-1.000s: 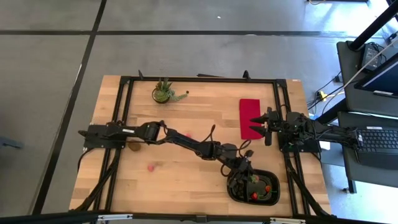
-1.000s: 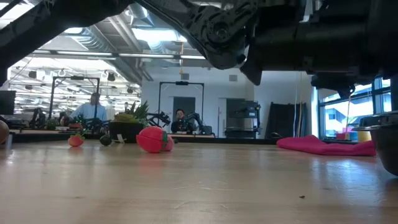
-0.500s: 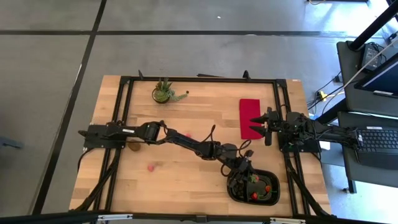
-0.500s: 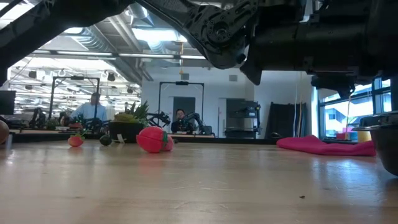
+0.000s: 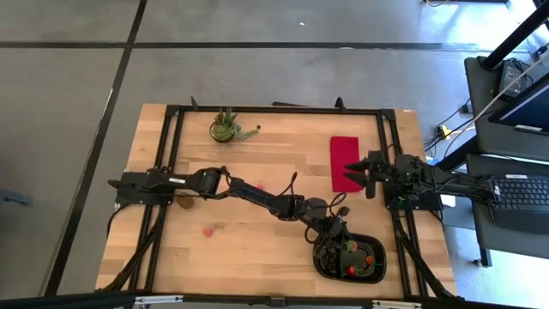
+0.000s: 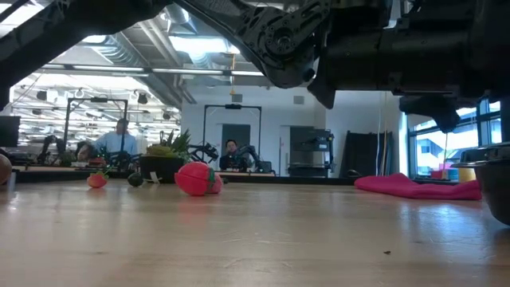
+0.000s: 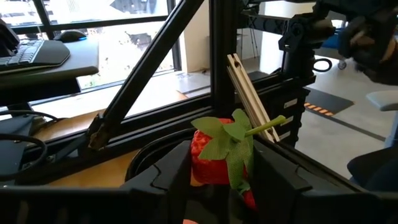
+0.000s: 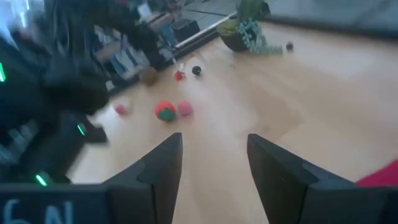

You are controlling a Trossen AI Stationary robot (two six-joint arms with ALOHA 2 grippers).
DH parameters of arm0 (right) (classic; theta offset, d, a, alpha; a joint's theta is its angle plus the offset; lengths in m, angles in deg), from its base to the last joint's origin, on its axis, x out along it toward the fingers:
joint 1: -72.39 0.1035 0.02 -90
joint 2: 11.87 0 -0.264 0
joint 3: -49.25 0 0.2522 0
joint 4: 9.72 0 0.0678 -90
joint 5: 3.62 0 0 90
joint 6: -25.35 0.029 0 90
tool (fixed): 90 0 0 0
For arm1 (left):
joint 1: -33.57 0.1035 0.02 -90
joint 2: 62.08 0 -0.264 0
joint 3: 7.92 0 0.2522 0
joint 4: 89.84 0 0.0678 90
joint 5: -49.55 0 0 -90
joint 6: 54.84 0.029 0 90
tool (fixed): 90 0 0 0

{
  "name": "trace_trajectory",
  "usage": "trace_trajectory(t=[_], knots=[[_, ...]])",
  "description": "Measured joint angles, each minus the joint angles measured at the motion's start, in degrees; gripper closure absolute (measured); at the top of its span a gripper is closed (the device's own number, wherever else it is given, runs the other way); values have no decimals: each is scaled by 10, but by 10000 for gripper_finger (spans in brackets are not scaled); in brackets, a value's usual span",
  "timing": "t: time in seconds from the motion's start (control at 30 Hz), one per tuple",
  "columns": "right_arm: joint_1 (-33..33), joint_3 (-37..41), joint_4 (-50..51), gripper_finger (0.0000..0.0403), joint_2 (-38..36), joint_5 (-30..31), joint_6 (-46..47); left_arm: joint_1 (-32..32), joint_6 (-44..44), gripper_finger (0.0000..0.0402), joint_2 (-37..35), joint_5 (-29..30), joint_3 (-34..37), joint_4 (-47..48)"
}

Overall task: Pick and placing Produce into tupperware
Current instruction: Put the strawberry into the right of the black bin

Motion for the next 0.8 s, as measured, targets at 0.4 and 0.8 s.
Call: trace_trajectory(t=[0.4,0.8], knots=[[0,0,-43,219,0,-254,170,12,5,270,-16,-16,0,25],[0,0,-23,219,0,-414,253,17,21,277,-26,-16,0,45]])
